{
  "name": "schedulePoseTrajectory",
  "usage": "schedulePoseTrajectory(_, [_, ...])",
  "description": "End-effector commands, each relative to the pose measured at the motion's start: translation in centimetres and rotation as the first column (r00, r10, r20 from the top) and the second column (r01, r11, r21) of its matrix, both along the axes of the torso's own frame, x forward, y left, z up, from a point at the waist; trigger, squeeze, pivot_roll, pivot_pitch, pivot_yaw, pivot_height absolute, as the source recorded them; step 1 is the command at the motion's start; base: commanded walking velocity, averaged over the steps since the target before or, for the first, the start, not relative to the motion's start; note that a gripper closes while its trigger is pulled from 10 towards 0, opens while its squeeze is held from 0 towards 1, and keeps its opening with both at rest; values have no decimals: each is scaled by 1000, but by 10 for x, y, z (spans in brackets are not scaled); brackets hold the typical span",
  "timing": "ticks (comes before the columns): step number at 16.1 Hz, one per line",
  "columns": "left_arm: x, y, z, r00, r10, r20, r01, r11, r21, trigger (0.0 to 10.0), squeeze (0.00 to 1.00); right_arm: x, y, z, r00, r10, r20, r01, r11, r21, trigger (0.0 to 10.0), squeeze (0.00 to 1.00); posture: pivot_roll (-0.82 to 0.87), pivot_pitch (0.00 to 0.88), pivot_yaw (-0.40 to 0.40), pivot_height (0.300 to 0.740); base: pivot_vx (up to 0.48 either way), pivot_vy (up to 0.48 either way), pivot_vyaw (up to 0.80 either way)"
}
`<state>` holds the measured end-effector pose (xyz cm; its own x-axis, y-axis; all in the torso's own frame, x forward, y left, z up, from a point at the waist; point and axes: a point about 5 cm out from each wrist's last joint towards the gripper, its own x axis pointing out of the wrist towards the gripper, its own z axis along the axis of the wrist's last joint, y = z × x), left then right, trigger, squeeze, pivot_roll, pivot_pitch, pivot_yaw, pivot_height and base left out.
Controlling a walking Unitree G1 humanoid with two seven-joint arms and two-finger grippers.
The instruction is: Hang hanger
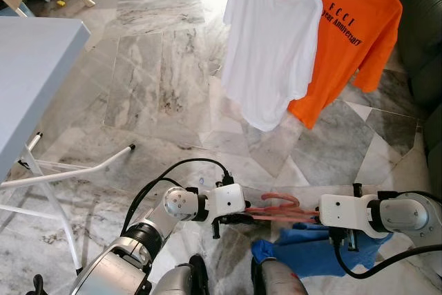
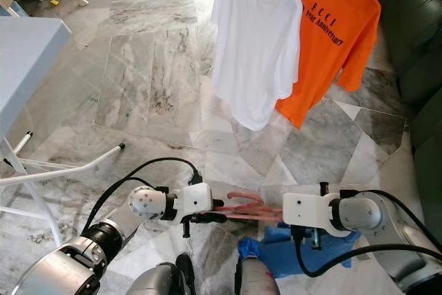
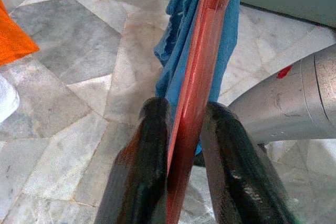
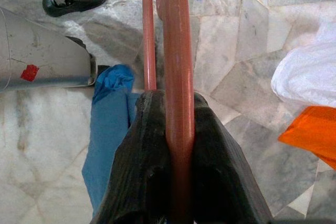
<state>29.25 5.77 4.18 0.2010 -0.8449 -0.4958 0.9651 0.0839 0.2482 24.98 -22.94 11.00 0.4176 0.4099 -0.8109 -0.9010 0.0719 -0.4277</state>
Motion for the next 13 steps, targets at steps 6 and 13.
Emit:
schedulePoseTrajectory(6, [-4, 0, -6, 1000, -14, -28, 15, 1000, 24, 0, 0, 3, 0, 1, 1000, 2, 14, -2, 1000, 4, 10000, 0, -258, 259, 81, 740, 0, 0, 0])
schedulePoseTrajectory(13, [-3, 0, -4, 999, 49, 5, -49, 998, -30, 0, 0, 18, -2, 18, 996, -24, 85, 20, 999, 45, 10000, 1000, -253, 251, 74, 740, 0, 0, 0])
